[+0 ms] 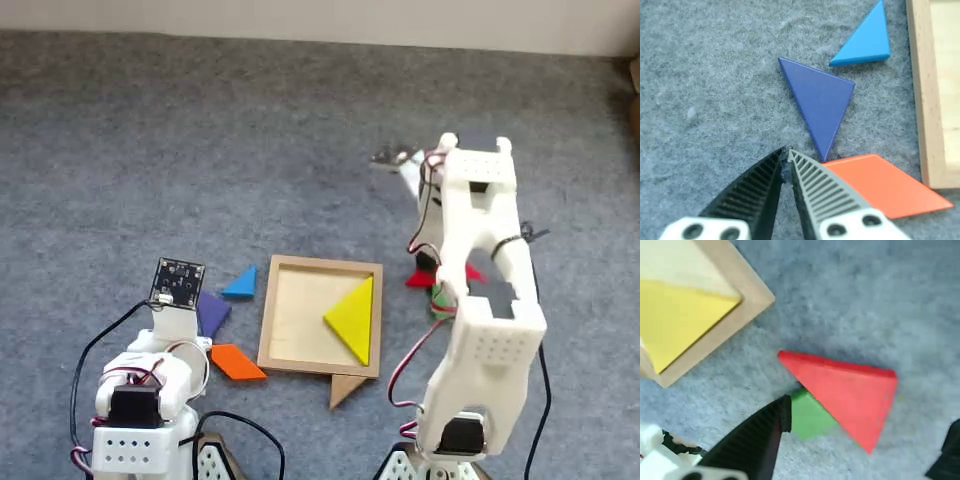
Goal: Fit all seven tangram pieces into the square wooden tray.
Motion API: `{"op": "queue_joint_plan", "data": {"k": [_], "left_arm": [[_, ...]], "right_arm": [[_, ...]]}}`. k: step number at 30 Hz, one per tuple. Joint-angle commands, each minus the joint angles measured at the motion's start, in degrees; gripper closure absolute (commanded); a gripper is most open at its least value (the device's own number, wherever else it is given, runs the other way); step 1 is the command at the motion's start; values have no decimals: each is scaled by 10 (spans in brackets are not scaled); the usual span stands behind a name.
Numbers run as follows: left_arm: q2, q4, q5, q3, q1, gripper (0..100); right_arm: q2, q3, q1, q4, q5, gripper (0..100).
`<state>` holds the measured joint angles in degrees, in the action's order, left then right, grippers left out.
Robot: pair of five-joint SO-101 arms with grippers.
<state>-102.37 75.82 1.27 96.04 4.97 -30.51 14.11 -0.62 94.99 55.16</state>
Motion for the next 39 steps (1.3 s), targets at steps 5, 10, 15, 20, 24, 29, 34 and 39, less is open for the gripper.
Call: {"op": "queue_joint_plan", "data": {"k": [5, 10, 15, 20, 24, 29, 34, 39], "left_arm": [[-14, 2, -3, 12, -9, 995], [-14, 2, -3, 12, -9, 995], [-14, 2, -3, 12, -9, 995], [-14, 2, -3, 12, -9, 995], [-14, 2, -3, 12, -9, 995], [-14, 2, -3, 12, -9, 995], [-14, 2, -3, 12, -9, 995], [-14, 2, -3, 12, -9, 995]], "right_arm": [[-63, 26, -3, -32, 33, 557], [-95, 66, 13, -52, 36, 559], [-124, 105, 17, -50, 36, 572], [-156, 126, 15, -51, 36, 646], [-166, 147, 15, -51, 34, 648], [-164, 147, 16, -50, 33, 665], [-164, 147, 19, -51, 33, 751], [-162, 148, 19, -50, 32, 752]]}}
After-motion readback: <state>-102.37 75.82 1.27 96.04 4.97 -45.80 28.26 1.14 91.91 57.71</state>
